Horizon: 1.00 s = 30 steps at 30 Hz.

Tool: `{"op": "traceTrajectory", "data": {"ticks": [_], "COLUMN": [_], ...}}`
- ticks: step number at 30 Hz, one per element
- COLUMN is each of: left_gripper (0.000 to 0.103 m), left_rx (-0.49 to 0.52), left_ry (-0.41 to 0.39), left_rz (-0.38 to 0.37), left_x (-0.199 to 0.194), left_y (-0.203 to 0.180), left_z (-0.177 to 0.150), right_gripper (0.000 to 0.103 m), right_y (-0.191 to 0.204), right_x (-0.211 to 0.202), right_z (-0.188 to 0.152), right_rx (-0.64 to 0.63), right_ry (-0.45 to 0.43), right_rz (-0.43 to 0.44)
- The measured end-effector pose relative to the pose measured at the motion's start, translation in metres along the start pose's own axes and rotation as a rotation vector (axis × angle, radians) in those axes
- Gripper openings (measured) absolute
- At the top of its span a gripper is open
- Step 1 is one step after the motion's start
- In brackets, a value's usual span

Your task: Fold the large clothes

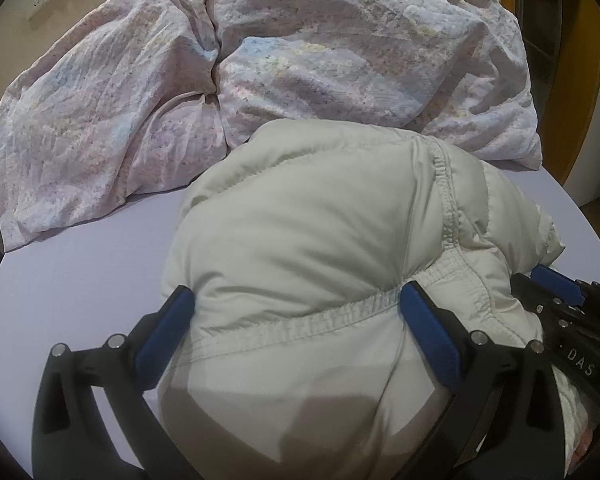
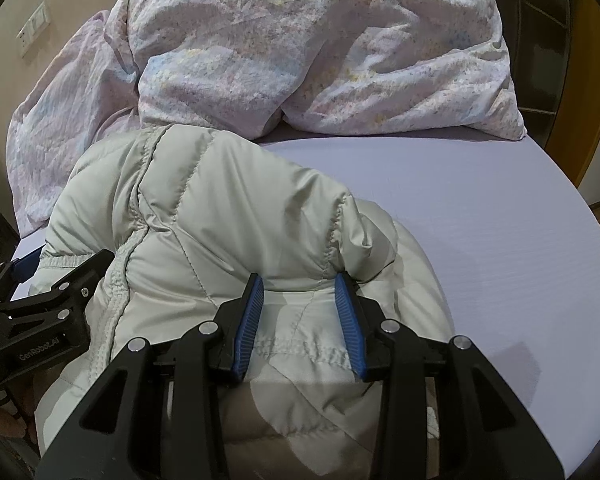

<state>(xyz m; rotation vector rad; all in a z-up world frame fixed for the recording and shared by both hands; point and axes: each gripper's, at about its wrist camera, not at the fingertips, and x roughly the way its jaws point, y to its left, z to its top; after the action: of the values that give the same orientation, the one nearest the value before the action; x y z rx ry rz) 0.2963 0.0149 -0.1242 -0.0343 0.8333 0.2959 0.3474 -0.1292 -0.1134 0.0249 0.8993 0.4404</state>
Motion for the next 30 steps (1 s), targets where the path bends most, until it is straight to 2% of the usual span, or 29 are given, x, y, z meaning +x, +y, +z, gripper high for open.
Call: {"op": "traceTrajectory", "data": {"ticks": [9,15,17,21,26,30], "left_gripper": [0.101,0.101,0.101,0.101,0.101,0.101], "left_rx": [-0.001,-0.002,-0.025,-0.047,-0.053,-0.015], "left_ry": [-0.022,0.011,0.032,-0.026,-0.019,-0.001], "left_rz": [0.022,0.01,-0.007,0.022,0.041,0.026], "left_x": [0.004,0.0,-0.007,-0.022,-0.007,0.007], "left_y": [-0.002,0.001,0.01,0.026,0.028,0.015], "left_z": [0.0,0.007,0.015,0.036,0.056,0.05], "right_gripper": [0.04,0.04,0.04,0.04,0.04,0.04], "right_y": [0.003,0.005,0.001,-0.005,-0.004,-0.001], "right_x": [0.005,-0.001,-0.014,-0.028,-0.006,0.005], "right_z": [-0.002,0.014,0.023,0.038,0.039,0.023], "right_rx": [-0.025,-0.056,-0.017,0.056,0.042,0.001], "right_ry": [-0.029,0.064,0.042,-0.022,0.005,-0.003], "right_rz": [-0.014,-0.017,0.009,0.035,-0.022,-0.054]}}
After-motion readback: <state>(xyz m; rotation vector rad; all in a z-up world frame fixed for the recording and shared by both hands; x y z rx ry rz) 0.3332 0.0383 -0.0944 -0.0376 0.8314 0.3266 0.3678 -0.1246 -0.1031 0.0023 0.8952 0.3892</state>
